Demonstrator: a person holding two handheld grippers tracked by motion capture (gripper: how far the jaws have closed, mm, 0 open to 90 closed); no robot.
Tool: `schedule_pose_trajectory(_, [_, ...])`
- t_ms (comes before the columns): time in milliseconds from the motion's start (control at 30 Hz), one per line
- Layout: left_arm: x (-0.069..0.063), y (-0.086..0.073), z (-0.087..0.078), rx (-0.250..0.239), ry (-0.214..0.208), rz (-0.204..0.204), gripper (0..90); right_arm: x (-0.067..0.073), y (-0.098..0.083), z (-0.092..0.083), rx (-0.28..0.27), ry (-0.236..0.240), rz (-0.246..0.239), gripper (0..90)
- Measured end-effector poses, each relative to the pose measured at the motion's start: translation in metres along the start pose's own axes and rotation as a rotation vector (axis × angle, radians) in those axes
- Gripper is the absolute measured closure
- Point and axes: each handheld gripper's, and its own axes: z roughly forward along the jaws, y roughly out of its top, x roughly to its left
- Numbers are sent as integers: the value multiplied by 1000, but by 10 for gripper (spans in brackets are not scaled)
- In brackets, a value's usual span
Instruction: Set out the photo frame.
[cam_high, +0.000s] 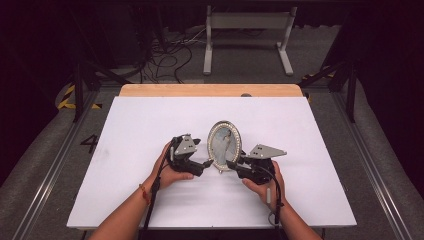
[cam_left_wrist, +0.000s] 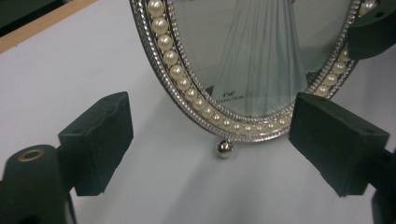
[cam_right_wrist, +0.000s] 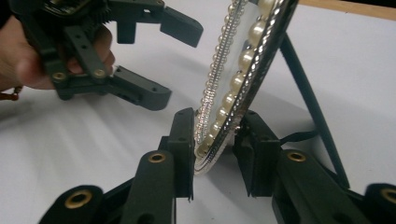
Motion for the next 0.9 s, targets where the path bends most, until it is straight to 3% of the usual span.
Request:
schedule_pose_trajectory(167, [5,6,7,-26,-25,-27,149,3,1,-10,-25,-34,-15,697])
schedule_pose_trajectory(400, [5,7,13,-28,-51,-19,200,4,5,-28,-93,-65,-16,763])
schedule_pose_trajectory(900, [6,5,13,-2,-72,-39,272,4,5,-28,-112,-88,-9,778])
